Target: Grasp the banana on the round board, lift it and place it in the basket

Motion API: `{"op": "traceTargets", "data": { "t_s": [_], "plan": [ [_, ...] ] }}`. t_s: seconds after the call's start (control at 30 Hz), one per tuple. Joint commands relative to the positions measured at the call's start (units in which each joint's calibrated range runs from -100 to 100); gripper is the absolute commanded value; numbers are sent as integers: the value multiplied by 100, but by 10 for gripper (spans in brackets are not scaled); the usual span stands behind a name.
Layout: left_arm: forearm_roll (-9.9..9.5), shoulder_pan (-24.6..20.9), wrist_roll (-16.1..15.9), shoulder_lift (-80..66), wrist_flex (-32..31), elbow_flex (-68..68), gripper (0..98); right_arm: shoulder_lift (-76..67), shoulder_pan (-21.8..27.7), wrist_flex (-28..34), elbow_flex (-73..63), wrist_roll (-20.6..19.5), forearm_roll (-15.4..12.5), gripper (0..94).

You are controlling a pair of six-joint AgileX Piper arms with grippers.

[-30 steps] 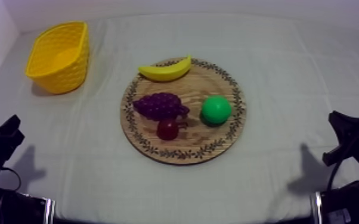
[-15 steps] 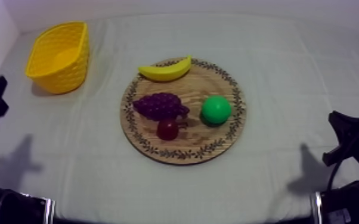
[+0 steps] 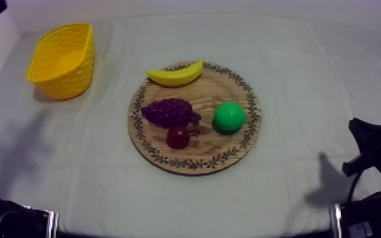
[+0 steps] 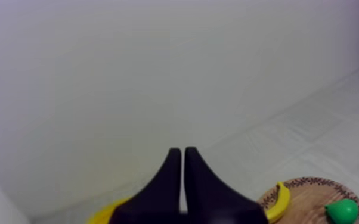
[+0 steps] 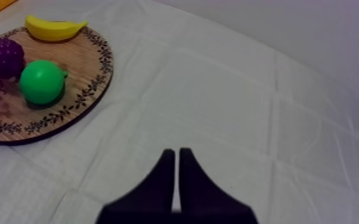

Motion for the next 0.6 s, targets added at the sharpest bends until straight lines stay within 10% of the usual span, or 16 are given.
{"op": "traceTargets", "data": {
  "t_s": [0.0,0.2,0.57],
  "plan": [
    [-127,173,-139,739,-6,-723,1,-4,0,0,-3,1,-2,5],
    [-713,566,65,1649,270,-1331,1,-4,0,0,-3,0,-2,5],
    [-1008,1048,14,2855,1054,-1857,2,-4,0,0,-3,1,-2,5]
  ]
}}
